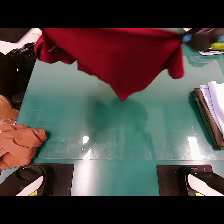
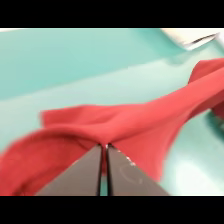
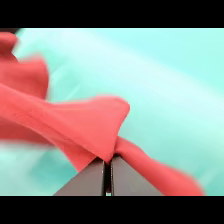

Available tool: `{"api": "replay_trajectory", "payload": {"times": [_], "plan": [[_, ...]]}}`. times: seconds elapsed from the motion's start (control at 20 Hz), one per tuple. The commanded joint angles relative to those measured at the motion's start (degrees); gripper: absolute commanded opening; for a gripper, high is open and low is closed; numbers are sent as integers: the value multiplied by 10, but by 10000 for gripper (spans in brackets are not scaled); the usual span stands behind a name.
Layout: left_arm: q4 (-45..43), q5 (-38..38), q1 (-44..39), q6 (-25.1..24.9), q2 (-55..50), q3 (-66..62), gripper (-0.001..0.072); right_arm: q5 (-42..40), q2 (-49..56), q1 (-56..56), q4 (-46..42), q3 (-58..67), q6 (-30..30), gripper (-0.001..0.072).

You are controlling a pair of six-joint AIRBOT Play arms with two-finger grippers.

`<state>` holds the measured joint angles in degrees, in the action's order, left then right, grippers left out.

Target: Fold the shirts.

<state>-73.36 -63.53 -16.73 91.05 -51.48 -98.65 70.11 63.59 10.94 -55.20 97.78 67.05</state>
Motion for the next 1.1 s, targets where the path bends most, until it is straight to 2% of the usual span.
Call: {"api": "replay_trajectory", "payload": {"times": [0.0,0.1,0.25,0.4,0.55,0.7,0.9,1.05], "plan": [[73,-16,0,0,27,-30,26,34,-57,-5,-35,54,2,18],[102,-39,0,0,26,-32,26,43,-75,-5,-35,47,9,17],[65,-92,0,0,21,-1,26,57,-82,-6,-35,2,29,17],[38,-99,0,0,13,114,26,81,-40,-6,-33,-65,49,17],[40,-88,0,0,-21,272,26,98,46,-6,-34,-141,51,17],[39,19,0,-2,-87,406,26,29,134,-6,-33,-206,51,17],[50,187,0,-15,-187,427,26,-10,220,-6,-33,-203,51,17],[65,221,1,-14,-217,416,27,-5,252,-6,-33,-173,51,18]]}}
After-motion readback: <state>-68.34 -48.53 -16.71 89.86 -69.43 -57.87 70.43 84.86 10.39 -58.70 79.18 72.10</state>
